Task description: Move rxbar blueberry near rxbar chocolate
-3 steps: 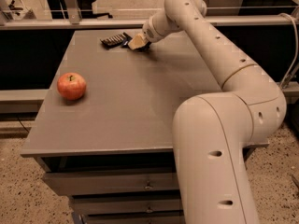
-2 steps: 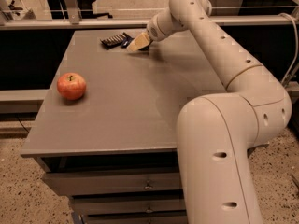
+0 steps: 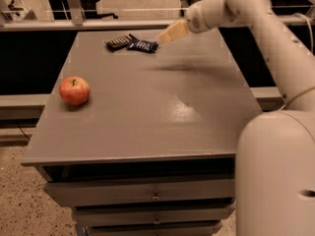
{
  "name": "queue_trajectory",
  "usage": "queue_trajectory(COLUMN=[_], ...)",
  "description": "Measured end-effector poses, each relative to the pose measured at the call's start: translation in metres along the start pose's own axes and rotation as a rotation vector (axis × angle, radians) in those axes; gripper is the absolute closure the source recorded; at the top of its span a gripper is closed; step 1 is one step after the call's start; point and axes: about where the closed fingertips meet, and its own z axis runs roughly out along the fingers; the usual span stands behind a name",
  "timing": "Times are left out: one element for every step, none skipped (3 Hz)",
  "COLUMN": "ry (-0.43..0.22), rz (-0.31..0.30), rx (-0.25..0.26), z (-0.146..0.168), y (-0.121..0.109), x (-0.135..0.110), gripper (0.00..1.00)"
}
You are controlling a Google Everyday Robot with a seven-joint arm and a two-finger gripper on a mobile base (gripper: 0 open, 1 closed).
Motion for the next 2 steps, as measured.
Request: queue_trajectory(ry=[-0.134,-0.153], rz=[-0.055,-0.071], rx=[-0.002,0.056], z=[-0.088,-0.139], y=[-0.001,-0.02], x=[-0.006,0.018], gripper=[0.0,0.0])
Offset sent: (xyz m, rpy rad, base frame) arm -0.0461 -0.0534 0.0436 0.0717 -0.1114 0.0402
